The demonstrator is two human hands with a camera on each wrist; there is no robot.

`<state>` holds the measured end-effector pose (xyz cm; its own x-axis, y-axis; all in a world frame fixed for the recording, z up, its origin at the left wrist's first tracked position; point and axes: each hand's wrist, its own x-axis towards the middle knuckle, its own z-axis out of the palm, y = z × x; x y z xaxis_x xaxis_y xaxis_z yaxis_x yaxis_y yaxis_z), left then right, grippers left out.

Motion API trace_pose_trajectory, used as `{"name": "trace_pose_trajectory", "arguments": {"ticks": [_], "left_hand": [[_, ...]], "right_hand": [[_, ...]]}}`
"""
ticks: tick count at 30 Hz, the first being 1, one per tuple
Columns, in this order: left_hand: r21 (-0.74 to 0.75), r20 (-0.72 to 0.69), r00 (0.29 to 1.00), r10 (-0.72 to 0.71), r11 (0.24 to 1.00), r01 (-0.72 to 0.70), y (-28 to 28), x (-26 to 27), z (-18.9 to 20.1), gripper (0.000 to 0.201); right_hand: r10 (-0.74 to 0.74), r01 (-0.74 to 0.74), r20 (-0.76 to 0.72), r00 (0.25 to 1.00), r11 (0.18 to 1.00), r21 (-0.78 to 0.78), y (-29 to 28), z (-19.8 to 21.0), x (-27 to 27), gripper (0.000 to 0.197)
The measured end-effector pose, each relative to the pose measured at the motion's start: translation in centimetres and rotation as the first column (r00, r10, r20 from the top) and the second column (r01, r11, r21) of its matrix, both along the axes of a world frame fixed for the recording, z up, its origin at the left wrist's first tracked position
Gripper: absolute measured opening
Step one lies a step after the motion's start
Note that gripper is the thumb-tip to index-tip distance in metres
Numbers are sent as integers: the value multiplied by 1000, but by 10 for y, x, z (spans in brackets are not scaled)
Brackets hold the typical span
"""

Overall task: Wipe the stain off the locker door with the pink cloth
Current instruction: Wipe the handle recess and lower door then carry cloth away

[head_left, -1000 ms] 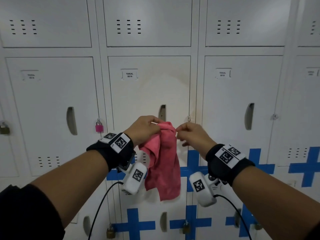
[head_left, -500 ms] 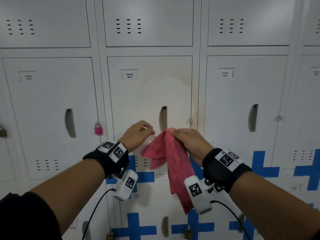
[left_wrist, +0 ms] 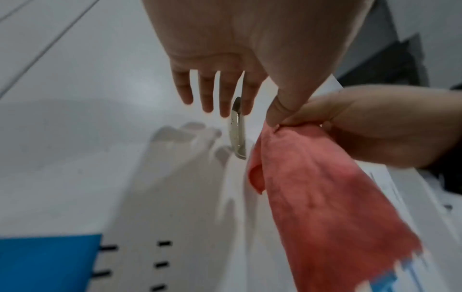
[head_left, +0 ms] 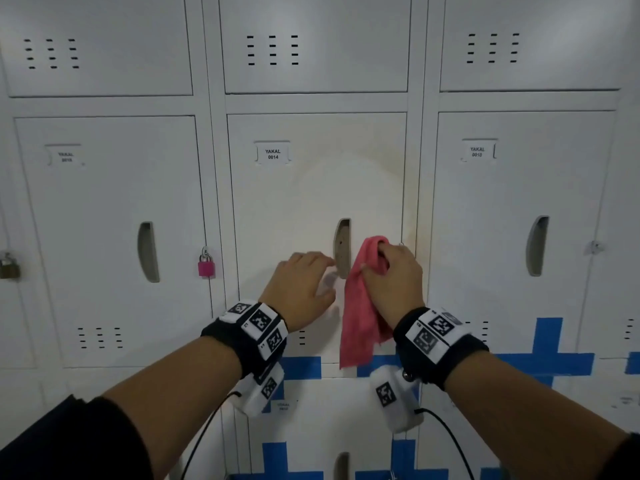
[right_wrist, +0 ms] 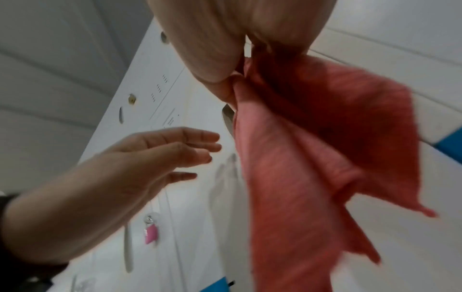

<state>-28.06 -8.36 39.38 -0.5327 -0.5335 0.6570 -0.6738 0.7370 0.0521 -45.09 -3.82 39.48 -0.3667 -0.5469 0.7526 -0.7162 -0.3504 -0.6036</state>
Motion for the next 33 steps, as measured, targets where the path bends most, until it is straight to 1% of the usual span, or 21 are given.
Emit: {"name": "trace_pose_trajectory", "arguments": {"ticks": [1, 3, 6, 7, 8, 10, 12, 14, 15, 17, 19, 22, 25, 27, 29, 31, 33], "left_hand": [[-71, 45, 998, 35, 997, -32, -4, 2, 2, 57], [-132, 101, 988, 116, 986, -102, -13, 2, 4, 71], [-161, 137, 967, 214, 968, -191, -24, 0, 4, 91], [-168, 151, 957, 246, 961, -220, -27, 0, 3, 98], [-182, 173, 944, 281, 951, -250, -30, 0, 3, 105], [-224, 221, 912, 346, 928, -298, -37, 0, 1, 118], [-260, 245, 892, 379, 912, -316, -44, 1, -2, 130], [-282, 271, 871, 410, 899, -336, -48, 1, -4, 141], [-288, 285, 857, 429, 891, -350, -49, 1, -5, 142], [-291, 297, 837, 459, 879, -379, -48, -2, -5, 136], [-288, 282, 836, 470, 873, -393, -45, -5, -5, 122], [-286, 263, 840, 475, 870, -402, -41, -8, -5, 106], [-293, 238, 844, 480, 864, -409, -38, -11, -5, 93], [-274, 238, 846, 477, 869, -412, -36, -14, -3, 90], [-282, 234, 840, 490, 861, -423, -35, -14, -3, 91], [-283, 235, 836, 496, 858, -429, -38, -13, -5, 94], [-292, 231, 836, 498, 855, -429, -40, -12, -6, 101]], "right_hand": [[-14, 15, -49, 999, 1000, 12, -5, 2, 0, 12], [-11, 11, -89, 996, 1000, 2, -14, 7, 0, 26], [-66, 51, -173, 983, 995, -87, -31, 15, 3, 32], [-102, 84, -212, 972, 992, -91, -35, 17, 6, 32], [-171, 152, -279, 945, 985, -87, -39, 19, 9, 32], [-317, 317, -434, 843, 946, -74, -43, 21, 14, 36], [-359, 380, -512, 780, 922, -68, -44, 17, 18, 43], [-359, 400, -547, 756, 915, -47, -47, 11, 18, 48], [-347, 402, -555, 756, 915, -25, -47, 7, 17, 50], [-308, 389, -571, 761, 921, 22, -44, -3, 16, 53], [-285, 387, -593, 753, 921, 50, -40, -15, 16, 54], [-269, 390, -621, 736, 919, 64, -32, -29, 14, 47], [-267, 357, -586, 765, 933, 41, -27, -28, 13, 39], [-249, 328, -576, 779, 944, 36, -27, -18, 16, 43], [-239, 330, -587, 774, 943, 51, -30, -4, 22, 48], [-239, 362, -612, 754, 929, 83, -32, 8, 29, 51], [-250, 417, -643, 724, 901, 119, -34, 14, 35, 51]]}}
